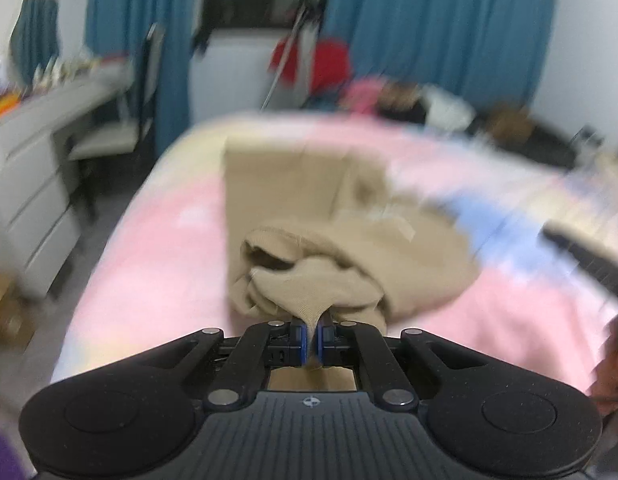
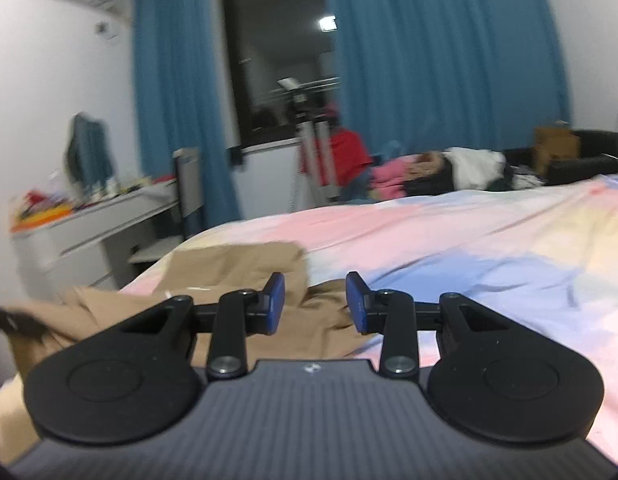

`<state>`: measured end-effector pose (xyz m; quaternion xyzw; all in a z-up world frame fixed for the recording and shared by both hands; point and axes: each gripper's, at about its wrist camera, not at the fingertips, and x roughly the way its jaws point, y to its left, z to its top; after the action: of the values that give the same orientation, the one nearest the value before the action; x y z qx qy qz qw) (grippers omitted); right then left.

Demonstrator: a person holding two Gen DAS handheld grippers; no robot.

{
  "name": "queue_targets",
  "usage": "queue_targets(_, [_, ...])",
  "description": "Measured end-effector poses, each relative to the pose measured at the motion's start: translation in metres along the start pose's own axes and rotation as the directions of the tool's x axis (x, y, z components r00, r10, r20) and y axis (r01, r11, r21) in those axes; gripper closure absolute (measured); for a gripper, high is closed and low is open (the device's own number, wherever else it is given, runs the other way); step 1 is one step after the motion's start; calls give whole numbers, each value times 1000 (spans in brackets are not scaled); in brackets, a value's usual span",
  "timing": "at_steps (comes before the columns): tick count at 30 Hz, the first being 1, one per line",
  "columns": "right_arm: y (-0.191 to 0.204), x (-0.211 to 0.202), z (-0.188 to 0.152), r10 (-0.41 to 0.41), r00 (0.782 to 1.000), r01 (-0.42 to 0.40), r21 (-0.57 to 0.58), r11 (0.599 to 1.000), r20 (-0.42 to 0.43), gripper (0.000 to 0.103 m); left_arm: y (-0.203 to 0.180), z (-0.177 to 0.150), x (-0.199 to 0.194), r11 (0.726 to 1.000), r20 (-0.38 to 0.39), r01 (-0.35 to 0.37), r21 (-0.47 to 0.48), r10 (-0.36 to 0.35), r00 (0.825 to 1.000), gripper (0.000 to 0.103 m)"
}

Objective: Fold clothes

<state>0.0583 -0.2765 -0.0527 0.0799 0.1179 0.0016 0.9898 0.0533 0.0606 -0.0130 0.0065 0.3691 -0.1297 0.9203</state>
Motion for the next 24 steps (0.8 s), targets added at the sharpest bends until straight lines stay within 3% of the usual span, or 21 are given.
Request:
queue_targets(3, [16, 1, -9, 66, 997, -68, -44, 997, -45, 66, -1, -6, 2, 993, -40, -45, -110, 41, 998, 96])
queue_targets(7, [28, -3, -20, 120, 989, -128, -87, 988, -88, 66, -6, -4, -25, 975, 9, -50, -218, 54, 999, 78])
queue_targets(8, [30, -3, -22, 132, 986, -141, -90, 986, -100, 66, -11, 0, -31, 973, 29, -53, -225, 61, 998, 77])
queue_targets(10, [37, -2, -25, 153, 981, -166, -105, 981, -118, 66, -20, 8, -43, 970, 75, -57, -235, 77, 994, 61])
queue_targets(14, [50, 5, -36, 204, 963, -229, -134, 964, -177, 65, -31, 19, -51, 971, 180, -69, -228, 112, 977, 51])
queue_targets(16, [59, 9, -43, 223, 952, -257, -155, 954, -209, 64, -33, 18, -54, 974, 234, -63, -220, 115, 966, 41])
queue_targets(18, [67, 11, -49, 236, 943, -281, -185, 942, -236, 62, -30, 12, -50, 974, 259, -54, -219, 111, 960, 39])
queue_targets(24, [94, 36, -62, 268, 920, -340, -241, 909, -286, 57, 5, -6, -26, 962, 211, -28, -273, 88, 973, 39])
